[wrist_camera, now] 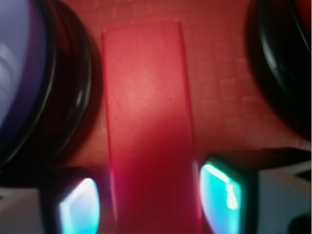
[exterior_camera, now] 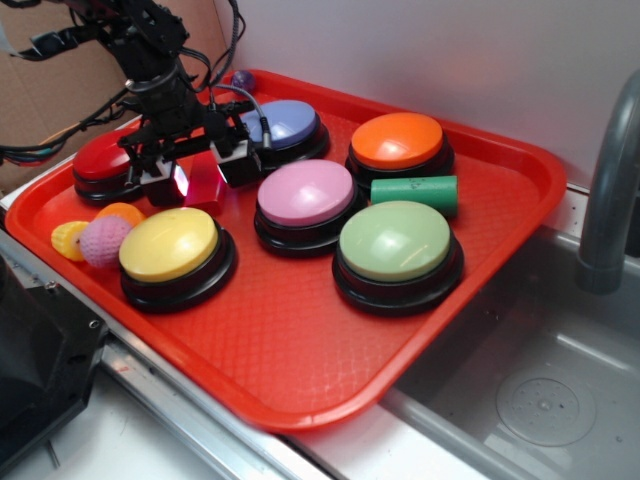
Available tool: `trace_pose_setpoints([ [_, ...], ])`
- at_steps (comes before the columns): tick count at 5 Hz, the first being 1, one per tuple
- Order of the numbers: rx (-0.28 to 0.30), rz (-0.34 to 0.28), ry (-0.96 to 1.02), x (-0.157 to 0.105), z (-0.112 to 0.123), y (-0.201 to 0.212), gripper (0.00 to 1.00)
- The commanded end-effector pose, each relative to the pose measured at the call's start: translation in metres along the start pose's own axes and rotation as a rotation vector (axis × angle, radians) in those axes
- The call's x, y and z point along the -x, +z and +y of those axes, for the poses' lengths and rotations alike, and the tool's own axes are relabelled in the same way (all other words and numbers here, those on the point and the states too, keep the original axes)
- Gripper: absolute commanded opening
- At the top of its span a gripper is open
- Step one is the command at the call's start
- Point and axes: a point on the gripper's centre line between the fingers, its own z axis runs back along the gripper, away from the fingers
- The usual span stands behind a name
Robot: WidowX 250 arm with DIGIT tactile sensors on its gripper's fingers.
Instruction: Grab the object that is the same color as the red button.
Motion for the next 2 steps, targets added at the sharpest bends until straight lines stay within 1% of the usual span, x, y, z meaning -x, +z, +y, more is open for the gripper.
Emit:
trace_pose_setpoints([
  [1, 0.010, -0.055, -0.049, -0.003, 0.002, 0.018, 0.00],
  [2, -0.008, -0.046, -0.132, 0.001, -0.006, 0.031, 0.00],
])
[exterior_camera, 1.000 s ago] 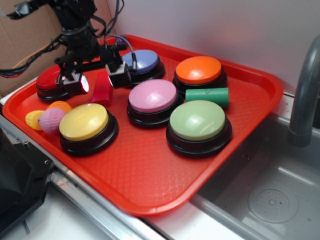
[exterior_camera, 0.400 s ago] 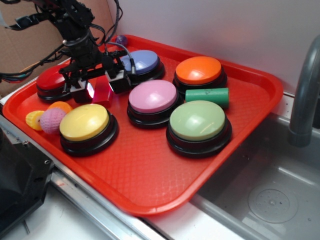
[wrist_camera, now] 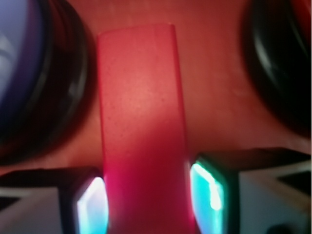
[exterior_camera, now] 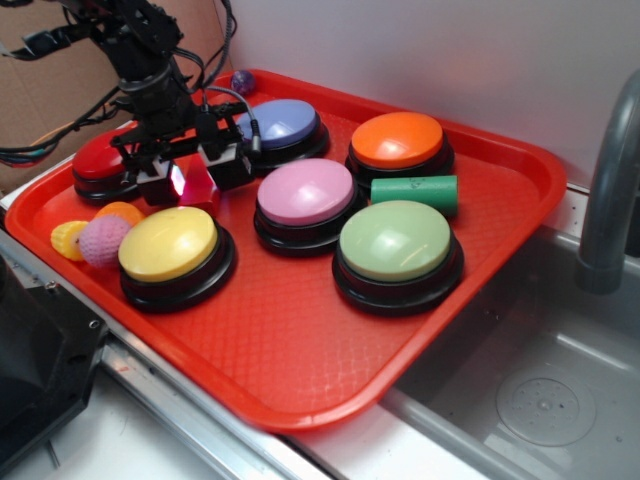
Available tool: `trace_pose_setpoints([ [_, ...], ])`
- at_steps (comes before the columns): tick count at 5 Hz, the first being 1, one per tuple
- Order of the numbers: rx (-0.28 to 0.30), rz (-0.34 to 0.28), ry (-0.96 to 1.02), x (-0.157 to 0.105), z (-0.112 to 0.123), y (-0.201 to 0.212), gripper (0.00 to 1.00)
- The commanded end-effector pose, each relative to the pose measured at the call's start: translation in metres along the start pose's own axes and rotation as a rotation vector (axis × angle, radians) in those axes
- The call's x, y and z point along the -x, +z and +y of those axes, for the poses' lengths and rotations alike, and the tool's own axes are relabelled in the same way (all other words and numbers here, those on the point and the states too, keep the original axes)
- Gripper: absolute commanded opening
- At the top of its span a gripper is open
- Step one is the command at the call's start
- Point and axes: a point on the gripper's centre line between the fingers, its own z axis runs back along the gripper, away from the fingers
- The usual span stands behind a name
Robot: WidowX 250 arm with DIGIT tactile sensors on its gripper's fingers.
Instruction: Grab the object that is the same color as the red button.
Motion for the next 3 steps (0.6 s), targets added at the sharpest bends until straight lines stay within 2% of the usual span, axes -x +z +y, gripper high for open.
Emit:
trace_pose_setpoints([
  [1, 0.004, -0.004, -0.317, 0.004, -0.025, 0.062, 0.00],
  [2, -0.004, 0.040, -0.516, 0.025, -0.042, 0.098, 0.00],
  [3, 0.057, 0.113, -0.745, 0.048, -0.046, 0.124, 0.00],
])
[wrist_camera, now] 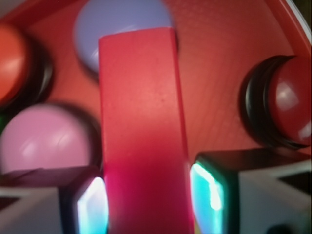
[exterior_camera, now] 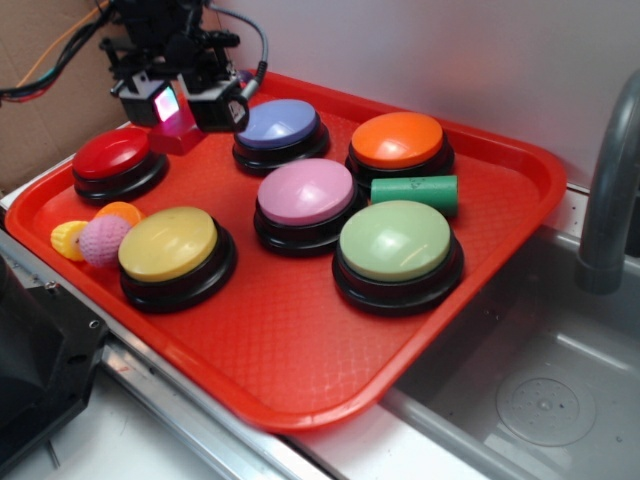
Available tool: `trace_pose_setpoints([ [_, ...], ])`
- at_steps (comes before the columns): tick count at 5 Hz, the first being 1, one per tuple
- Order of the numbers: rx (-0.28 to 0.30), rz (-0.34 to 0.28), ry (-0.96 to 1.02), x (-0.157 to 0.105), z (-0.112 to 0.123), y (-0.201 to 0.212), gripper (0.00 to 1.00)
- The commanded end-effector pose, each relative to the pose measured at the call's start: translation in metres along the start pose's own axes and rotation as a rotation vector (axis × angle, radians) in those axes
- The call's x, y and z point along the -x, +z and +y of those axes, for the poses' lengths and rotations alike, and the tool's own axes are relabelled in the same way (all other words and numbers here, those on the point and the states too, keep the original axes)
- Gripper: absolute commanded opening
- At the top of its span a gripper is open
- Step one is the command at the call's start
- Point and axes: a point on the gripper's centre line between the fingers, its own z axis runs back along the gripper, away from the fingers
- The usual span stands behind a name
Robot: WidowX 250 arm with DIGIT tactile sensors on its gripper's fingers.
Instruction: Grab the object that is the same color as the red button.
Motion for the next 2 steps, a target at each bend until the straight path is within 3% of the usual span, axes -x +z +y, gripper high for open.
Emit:
trace_pose_setpoints([
  [1, 0.093, -0.043, -0.278, 0.0347, -0.0191, 0.0529, 0.00],
  [2, 0.097, -0.006, -0.311, 0.0385, -0.0162, 0.0530, 0.00],
])
